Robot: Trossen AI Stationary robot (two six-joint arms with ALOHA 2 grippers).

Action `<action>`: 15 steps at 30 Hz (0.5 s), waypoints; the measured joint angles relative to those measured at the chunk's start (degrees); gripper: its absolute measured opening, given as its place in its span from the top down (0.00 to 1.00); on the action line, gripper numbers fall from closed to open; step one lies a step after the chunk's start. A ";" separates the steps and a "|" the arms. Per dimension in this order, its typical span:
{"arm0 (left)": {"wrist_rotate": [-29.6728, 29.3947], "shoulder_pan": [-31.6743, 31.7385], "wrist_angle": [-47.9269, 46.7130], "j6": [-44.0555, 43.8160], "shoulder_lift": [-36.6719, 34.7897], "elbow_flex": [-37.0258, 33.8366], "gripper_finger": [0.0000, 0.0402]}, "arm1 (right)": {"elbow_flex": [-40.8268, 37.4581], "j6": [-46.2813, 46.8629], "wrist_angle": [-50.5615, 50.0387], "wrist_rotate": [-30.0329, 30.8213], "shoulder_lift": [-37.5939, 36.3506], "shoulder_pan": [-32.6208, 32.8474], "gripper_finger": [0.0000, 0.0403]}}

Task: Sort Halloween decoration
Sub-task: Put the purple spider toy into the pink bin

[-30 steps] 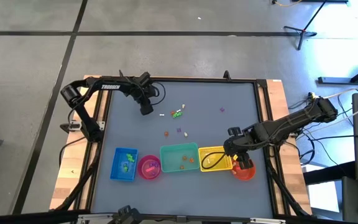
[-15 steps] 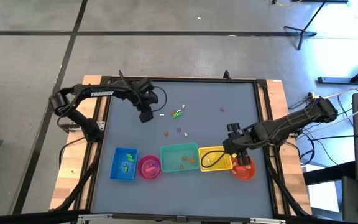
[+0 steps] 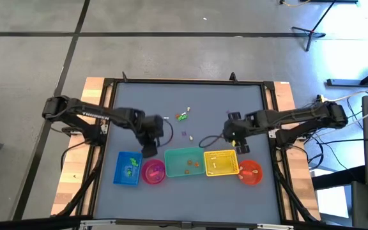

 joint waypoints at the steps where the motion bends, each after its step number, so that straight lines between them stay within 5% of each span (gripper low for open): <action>1: -1.03 -2.17 0.52 -2.25 0.00 0.00 1.00 | 0.00 -1.12 0.96 -0.02 -0.02 -1.09 0.53; 15: -13.04 -20.61 5.89 -25.23 0.00 0.02 1.00 | 0.00 -9.43 20.44 -2.12 0.00 -14.28 0.53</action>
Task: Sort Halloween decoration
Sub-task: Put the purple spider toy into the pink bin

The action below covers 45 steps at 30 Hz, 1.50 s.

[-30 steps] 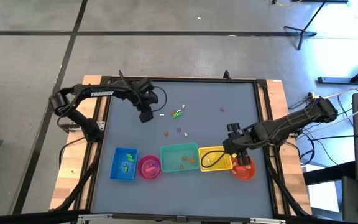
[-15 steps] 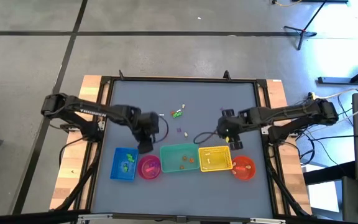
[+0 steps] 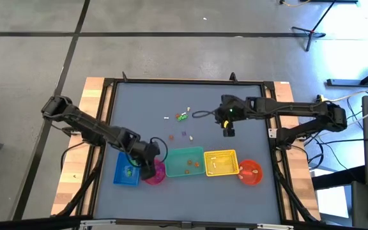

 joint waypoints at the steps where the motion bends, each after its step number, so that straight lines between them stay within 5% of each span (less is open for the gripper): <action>1: -0.39 -0.54 0.00 -0.35 0.00 0.00 1.00 | 0.00 0.00 1.14 -0.66 0.00 -0.59 0.53; 8: -1.79 -2.71 -0.04 -1.97 0.00 0.00 0.99 | 0.00 -0.02 3.20 -2.47 0.00 -2.22 0.53; 15: -2.95 -3.14 -0.05 -2.00 0.01 0.00 0.86 | 0.00 -0.02 3.17 -2.49 0.00 -2.08 0.53; 27: -14.89 -2.91 2.97 -1.81 0.02 0.02 0.64 | 0.00 -0.02 3.13 -2.49 0.00 -2.08 0.53; 39: -17.29 3.16 14.11 -1.37 0.04 0.02 0.55 | 0.00 0.46 3.04 -2.49 0.01 -2.08 0.53; 45: -24.24 7.06 18.39 -1.34 0.04 0.02 0.55 | 0.00 0.49 2.87 -2.49 0.02 -2.08 0.53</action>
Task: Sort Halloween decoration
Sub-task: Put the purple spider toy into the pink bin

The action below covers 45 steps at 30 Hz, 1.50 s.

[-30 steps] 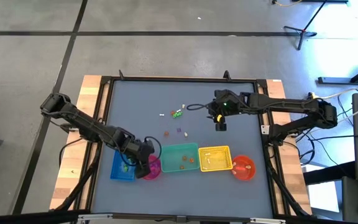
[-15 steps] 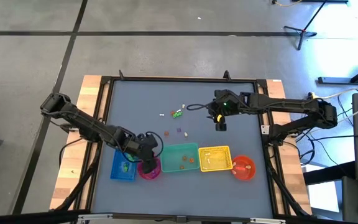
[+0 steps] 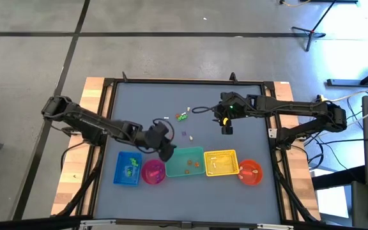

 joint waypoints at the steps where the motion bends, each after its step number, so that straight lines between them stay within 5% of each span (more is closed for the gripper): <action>1: -1.04 0.62 0.17 0.00 0.00 0.00 0.55 | 0.00 -0.01 0.04 0.00 0.00 0.00 0.53; 8: -4.46 5.59 0.29 0.02 0.02 0.00 0.55 | 0.00 0.11 0.15 0.09 0.01 0.00 0.53; 14: -4.41 8.52 0.29 0.24 0.02 0.00 0.55 | 0.00 0.59 -4.85 6.06 0.01 -1.76 0.53; 24: -3.60 8.47 0.37 4.52 0.02 0.00 0.55 | 0.00 0.94 -9.15 -4.53 2.85 -17.15 0.53; 30: -3.59 8.10 0.34 4.52 0.02 0.00 0.55 | 0.00 -14.94 -12.83 -8.76 6.76 -22.07 0.53; 45: -3.61 6.16 0.29 4.55 0.02 0.00 0.55 | 0.00 -28.84 -14.49 -5.50 18.10 -24.39 0.53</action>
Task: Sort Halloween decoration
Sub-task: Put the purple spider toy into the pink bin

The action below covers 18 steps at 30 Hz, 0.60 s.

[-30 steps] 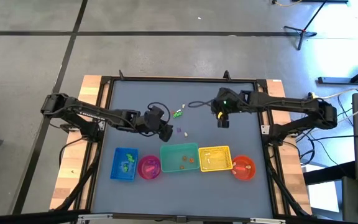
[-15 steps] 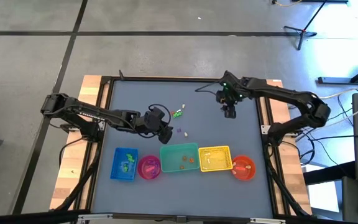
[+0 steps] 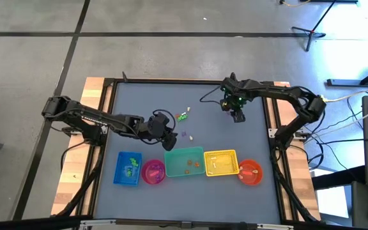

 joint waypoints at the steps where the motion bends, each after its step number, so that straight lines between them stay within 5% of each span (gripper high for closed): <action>1: 0.00 -0.07 0.00 0.00 0.00 0.00 0.55 | 0.00 -1.49 0.00 0.14 0.42 0.00 0.53; 18: -0.22 -0.45 0.00 3.04 0.00 0.00 0.55 | 0.00 -12.62 2.00 2.50 1.55 0.02 0.53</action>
